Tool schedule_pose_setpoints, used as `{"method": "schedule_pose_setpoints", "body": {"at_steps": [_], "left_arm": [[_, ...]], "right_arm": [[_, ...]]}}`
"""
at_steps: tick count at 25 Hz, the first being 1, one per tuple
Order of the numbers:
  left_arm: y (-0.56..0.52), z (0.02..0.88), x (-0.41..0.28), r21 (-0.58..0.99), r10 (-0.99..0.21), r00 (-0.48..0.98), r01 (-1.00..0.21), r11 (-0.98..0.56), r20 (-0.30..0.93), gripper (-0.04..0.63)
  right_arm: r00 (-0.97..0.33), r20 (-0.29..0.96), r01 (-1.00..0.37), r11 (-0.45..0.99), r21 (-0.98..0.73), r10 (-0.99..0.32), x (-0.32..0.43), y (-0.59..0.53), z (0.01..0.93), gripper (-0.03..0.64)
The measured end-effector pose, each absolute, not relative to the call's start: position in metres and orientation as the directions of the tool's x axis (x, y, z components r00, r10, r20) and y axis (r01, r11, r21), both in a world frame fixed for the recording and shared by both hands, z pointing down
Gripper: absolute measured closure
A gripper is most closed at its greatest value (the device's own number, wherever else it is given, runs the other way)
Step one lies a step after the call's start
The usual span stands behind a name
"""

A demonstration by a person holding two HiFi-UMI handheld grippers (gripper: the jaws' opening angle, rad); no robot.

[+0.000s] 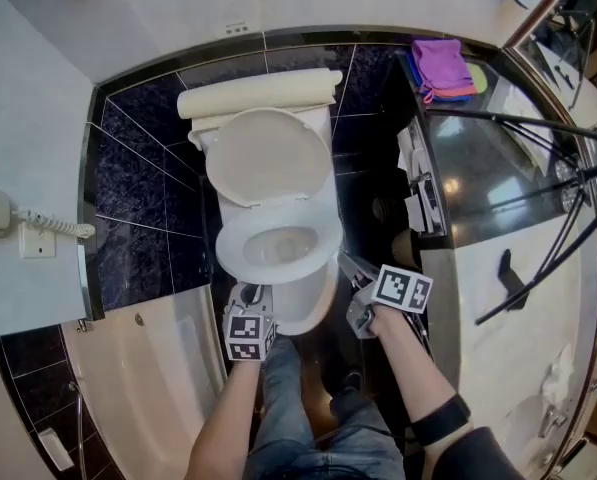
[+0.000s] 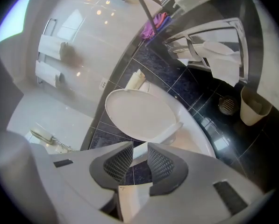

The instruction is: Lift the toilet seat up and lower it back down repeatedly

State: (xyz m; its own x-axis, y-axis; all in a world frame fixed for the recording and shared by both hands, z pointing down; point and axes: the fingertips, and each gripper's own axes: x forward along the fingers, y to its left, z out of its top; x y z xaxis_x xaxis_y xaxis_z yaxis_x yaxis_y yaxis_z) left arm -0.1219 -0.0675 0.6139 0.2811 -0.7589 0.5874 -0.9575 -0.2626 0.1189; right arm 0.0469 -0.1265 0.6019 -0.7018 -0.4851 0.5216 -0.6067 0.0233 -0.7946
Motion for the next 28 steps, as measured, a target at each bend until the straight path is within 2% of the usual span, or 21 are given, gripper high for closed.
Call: {"method": "schedule_pose_setpoints", "body": {"at_steps": [6,14,21,28], "left_arm": [[-0.126,0.584,-0.134,0.118,-0.764,0.293,-0.954,-0.276,0.575,0.604],[-0.217,0.557,-0.153,0.089,-0.783,0.286,-0.954,-0.286,0.553,0.603],[-0.271,0.547,-0.164,0.051,-0.777,0.287,-0.948,-0.314,0.56,0.603],[-0.275,0.551,-0.173,0.052,-0.759,0.278,-0.95,-0.308,0.588,0.603]], "right_arm": [[-0.682,0.525,-0.679,0.174,-0.713,-0.51,0.037,-0.135,0.546,0.595],[-0.666,0.549,-0.743,0.382,-0.55,-0.505,0.021,-0.133,0.503,0.601],[-0.663,0.545,-0.747,0.415,-0.519,-0.512,0.012,-0.137,0.496,0.601],[-0.672,0.541,-0.74,0.434,-0.514,-0.505,0.006,-0.137,0.491,0.601]]}}
